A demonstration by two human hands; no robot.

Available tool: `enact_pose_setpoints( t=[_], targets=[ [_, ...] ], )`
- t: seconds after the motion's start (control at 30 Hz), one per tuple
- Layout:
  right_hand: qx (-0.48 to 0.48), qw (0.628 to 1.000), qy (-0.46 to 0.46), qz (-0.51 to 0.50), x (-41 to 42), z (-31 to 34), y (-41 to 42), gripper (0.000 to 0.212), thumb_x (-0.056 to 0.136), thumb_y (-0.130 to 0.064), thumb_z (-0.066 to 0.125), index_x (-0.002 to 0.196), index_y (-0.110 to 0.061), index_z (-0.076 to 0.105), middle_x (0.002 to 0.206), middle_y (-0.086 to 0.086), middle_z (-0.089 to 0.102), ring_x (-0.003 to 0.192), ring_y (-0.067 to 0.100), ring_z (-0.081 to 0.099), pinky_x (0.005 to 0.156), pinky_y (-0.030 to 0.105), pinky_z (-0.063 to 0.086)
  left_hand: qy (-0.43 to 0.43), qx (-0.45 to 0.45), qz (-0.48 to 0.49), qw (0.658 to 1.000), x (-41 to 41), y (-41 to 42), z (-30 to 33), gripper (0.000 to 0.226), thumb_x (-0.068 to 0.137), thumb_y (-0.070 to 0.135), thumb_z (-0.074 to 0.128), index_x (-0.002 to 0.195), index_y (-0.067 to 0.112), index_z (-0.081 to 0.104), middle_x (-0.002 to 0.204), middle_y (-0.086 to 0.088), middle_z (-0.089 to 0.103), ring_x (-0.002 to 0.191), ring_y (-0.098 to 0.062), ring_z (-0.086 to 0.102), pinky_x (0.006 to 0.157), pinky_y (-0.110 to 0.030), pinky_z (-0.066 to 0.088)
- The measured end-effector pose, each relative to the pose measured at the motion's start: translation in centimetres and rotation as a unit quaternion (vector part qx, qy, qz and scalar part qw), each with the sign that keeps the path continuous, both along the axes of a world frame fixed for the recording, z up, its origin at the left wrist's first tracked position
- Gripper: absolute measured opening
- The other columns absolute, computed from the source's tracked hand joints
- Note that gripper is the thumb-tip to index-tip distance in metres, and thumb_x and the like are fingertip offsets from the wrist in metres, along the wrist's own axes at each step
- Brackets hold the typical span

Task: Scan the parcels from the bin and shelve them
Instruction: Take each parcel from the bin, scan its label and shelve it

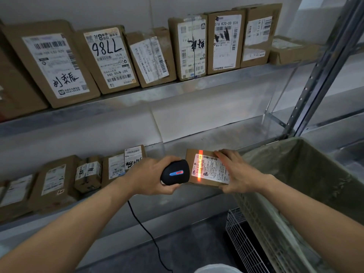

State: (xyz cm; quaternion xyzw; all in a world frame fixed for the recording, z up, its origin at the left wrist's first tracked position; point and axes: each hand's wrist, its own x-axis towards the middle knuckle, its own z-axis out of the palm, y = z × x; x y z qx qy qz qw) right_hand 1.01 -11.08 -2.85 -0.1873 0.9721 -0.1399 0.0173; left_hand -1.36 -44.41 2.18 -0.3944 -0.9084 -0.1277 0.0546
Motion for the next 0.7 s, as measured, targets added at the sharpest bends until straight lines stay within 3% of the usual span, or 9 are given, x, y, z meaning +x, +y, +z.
enact_pose_setpoints(
  t=[0.13,0.27,0.33,0.43,0.57,0.7],
  targets=[
    [0.011,1.0,-0.002,0.017,-0.2,-0.2,-0.9,0.121,0.069,-0.055,0.076,0.16,-0.017,0.007,0.158,-0.001,0.016,0.145,0.019,0.015,0.12,0.03,0.021,-0.011,-0.027,-0.016,0.999,0.0,-1.1,0.1,0.077,0.077,0.072,0.061,0.141,0.036,0.038,0.099,0.008,0.074,0.074,-0.015,0.07,0.06,-0.025,0.056],
    [0.013,1.0,-0.016,0.024,-0.2,-0.4,-1.9,0.12,0.069,-0.055,0.076,0.161,-0.018,0.007,0.158,-0.001,0.016,0.145,0.019,0.015,0.121,0.032,0.023,-0.004,-0.015,-0.011,1.0,0.1,-2.5,-0.3,0.075,0.077,0.069,0.065,0.14,0.034,0.043,0.098,0.011,0.074,0.072,-0.01,0.068,0.059,-0.002,0.035],
    [0.007,1.0,-0.017,0.019,-0.2,-0.6,-2.5,0.121,0.069,-0.055,0.076,0.161,-0.018,0.007,0.158,0.0,0.016,0.145,0.019,0.015,0.121,0.032,0.022,-0.015,0.004,0.007,1.0,0.2,-3.3,-0.8,0.076,0.078,0.068,0.067,0.141,0.034,0.045,0.102,0.011,0.074,0.077,-0.01,0.069,0.061,-0.004,0.04],
    [-0.01,1.0,-0.017,0.002,-0.5,-0.8,-3.5,0.12,0.069,-0.054,0.077,0.16,-0.018,0.008,0.159,0.0,0.017,0.145,0.019,0.016,0.119,0.031,0.024,-0.043,0.041,0.042,0.997,0.6,-4.6,-1.4,0.078,0.079,0.069,0.068,0.144,0.036,0.044,0.115,0.011,0.072,0.093,-0.011,0.07,0.072,-0.02,0.055],
    [-0.055,0.997,-0.035,-0.03,-1.5,-0.6,-5.4,0.117,0.07,-0.047,0.081,0.16,-0.017,0.012,0.157,0.001,0.021,0.143,0.021,0.017,0.115,0.034,0.027,-0.073,0.114,0.113,0.984,1.6,-6.6,-2.3,0.075,0.078,0.063,0.075,0.142,0.037,0.046,0.121,0.014,0.07,0.099,-0.007,0.067,0.076,-0.004,0.042],
    [-0.095,0.99,-0.055,-0.084,-2.7,-0.7,-7.6,0.117,0.069,-0.048,0.083,0.158,-0.017,0.015,0.155,0.004,0.025,0.142,0.026,0.02,0.116,0.044,0.028,-0.095,0.179,0.169,0.965,2.7,-8.5,-3.6,0.078,0.074,0.064,0.074,0.14,0.031,0.05,0.116,0.014,0.067,0.095,0.002,0.06,0.076,0.002,0.04]
  ],
)
